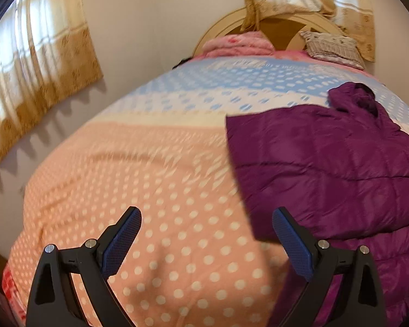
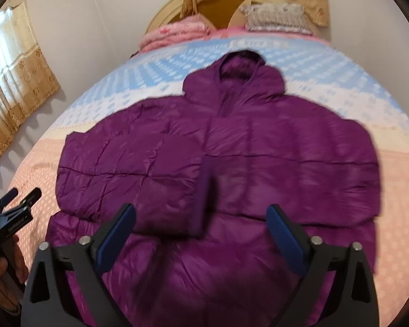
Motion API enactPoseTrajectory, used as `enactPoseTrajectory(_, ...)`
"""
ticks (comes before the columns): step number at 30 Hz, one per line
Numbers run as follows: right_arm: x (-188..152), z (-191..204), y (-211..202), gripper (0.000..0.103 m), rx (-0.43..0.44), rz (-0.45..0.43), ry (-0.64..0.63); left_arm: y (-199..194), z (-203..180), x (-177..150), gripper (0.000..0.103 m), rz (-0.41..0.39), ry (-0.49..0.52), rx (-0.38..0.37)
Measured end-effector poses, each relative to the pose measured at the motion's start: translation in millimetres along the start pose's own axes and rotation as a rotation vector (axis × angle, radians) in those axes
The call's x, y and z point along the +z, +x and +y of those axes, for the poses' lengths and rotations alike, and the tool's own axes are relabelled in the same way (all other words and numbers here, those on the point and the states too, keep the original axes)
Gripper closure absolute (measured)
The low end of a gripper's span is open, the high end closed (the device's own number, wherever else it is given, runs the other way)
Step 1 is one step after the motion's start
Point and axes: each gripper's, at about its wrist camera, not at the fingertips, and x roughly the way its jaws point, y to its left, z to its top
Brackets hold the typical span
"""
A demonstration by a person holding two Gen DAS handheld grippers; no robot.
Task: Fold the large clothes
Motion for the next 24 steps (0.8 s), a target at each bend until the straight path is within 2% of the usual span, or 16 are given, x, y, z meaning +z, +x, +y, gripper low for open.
enactPoseTrajectory(2,0,-2,17,0.091,0.058,0.060,0.026,6,3,-3,0.006,0.014,-0.002,0.007)
enactPoseTrajectory(4,1,-2,12,0.092,0.082,0.041,0.044,10,6,-5,0.006,0.021,-0.003,0.014)
enactPoseTrajectory(8,5,-8,-25,0.094,0.067,-0.074,0.030,12,11,-6,0.006,0.032,-0.012,0.021)
enactPoseTrajectory(13,10,-37,-74,0.095,0.011,-0.187,0.065,13,7,-5,0.006,0.035,-0.006,0.020)
enactPoseTrajectory(17,7,-68,-94,0.095,-0.055,-0.224,0.110,8,0,-3,0.006,0.021,0.012,0.016)
enactPoseTrajectory(21,-7,-91,-97,0.095,-0.101,-0.209,0.148,7,-8,-1,0.006,0.024,0.041,0.036)
enactPoseTrajectory(24,-24,-110,-93,0.095,-0.184,-0.189,0.181,10,-12,0,0.006,0.034,0.054,0.049)
